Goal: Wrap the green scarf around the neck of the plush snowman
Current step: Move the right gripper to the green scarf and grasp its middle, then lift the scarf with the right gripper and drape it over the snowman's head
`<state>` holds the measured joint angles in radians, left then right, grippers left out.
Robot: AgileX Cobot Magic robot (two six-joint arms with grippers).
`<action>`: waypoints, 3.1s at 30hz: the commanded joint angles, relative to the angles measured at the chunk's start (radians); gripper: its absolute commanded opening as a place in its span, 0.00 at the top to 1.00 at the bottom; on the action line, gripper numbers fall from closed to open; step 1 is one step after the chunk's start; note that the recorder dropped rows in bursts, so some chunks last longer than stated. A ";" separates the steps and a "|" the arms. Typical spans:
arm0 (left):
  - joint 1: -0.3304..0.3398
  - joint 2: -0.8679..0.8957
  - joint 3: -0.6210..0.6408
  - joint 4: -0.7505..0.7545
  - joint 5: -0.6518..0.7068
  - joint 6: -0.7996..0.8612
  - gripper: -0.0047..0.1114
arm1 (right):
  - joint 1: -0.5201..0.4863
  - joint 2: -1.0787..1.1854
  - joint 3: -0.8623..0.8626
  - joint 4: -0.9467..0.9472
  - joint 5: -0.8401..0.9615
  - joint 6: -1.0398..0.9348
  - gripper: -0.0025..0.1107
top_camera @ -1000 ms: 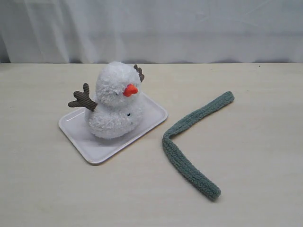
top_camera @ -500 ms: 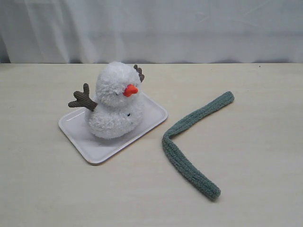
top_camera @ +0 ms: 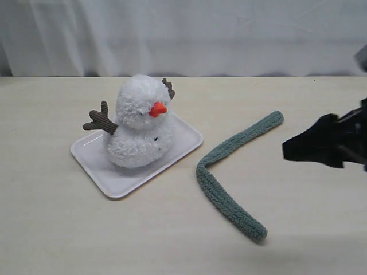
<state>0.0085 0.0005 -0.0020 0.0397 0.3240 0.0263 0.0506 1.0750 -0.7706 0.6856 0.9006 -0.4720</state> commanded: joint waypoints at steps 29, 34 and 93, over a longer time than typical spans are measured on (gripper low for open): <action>-0.005 0.000 0.002 -0.001 -0.016 -0.001 0.96 | 0.322 0.968 -0.484 -0.333 -0.397 0.724 0.45; -0.005 0.000 0.002 -0.001 -0.016 -0.001 0.96 | 0.322 0.995 -0.484 -0.335 -0.444 0.757 0.45; -0.005 0.000 0.002 -0.001 -0.016 -0.001 0.96 | 0.678 0.472 -0.699 -0.786 0.320 0.358 0.94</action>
<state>0.0085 0.0005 -0.0020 0.0397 0.3240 0.0282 0.6736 1.5545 -1.4327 0.0000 1.1172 -0.1077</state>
